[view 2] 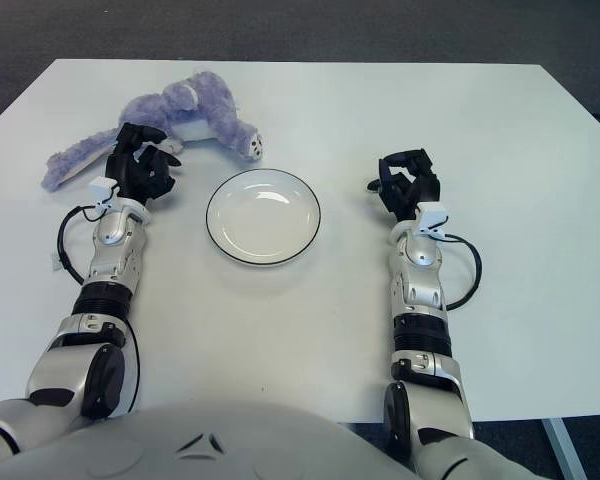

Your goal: Put the doll into the plate.

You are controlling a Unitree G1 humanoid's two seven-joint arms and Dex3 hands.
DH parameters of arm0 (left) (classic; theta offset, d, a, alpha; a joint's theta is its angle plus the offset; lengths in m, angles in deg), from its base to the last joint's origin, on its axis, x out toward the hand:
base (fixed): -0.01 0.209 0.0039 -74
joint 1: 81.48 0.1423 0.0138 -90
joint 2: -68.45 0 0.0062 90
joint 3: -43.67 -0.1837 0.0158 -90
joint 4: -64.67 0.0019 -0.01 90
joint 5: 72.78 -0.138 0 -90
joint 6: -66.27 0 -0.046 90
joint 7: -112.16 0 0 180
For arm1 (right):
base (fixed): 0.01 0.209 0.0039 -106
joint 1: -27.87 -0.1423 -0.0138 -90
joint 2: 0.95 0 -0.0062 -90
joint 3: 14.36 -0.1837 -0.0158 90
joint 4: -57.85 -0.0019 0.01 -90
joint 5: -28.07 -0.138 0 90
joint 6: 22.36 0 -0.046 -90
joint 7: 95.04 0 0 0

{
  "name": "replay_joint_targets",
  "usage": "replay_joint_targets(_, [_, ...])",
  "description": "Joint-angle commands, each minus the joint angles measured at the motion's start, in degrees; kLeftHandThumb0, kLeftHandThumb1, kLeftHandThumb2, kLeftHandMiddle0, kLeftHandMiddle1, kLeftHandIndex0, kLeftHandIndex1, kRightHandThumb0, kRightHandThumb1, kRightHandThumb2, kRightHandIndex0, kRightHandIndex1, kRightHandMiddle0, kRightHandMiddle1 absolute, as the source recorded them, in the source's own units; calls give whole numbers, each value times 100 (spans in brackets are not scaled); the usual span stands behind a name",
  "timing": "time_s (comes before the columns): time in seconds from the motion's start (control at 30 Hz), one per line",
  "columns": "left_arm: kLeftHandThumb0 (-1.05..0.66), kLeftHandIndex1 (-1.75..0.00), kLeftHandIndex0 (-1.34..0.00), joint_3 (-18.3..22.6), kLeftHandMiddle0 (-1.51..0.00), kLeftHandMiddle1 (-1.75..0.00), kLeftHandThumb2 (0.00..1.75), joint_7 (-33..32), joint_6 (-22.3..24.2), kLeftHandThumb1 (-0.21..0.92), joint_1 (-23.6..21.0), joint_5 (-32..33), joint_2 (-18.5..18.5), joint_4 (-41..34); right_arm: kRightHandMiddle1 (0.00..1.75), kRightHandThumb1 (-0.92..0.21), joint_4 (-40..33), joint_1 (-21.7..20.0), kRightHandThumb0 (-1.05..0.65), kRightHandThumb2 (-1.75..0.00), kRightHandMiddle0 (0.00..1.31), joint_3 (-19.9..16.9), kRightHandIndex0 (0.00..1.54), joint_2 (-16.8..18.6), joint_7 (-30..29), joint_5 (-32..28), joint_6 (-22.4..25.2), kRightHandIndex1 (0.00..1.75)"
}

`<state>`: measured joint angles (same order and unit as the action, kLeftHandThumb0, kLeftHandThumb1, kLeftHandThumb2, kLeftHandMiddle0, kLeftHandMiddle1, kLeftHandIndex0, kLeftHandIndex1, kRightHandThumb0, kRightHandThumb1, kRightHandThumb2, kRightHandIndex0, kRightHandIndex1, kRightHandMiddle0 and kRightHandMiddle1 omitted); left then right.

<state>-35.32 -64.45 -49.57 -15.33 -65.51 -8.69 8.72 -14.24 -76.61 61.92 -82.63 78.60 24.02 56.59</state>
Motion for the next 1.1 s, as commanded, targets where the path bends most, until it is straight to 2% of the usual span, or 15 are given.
replay_joint_targets(0.0, [-1,-157,-37,-13,-53,-173,106,-45,-77,49,294,10,153,267,160,-92,65,61,-35,-38,34,-22,73,55,29,-69,-58,136])
replay_joint_targets(1.07, [-1,-157,-37,-17,-53,-173,107,-257,-90,49,211,-128,168,469,160,-92,321,-35,-35,-38,34,-54,73,57,76,-77,-147,136])
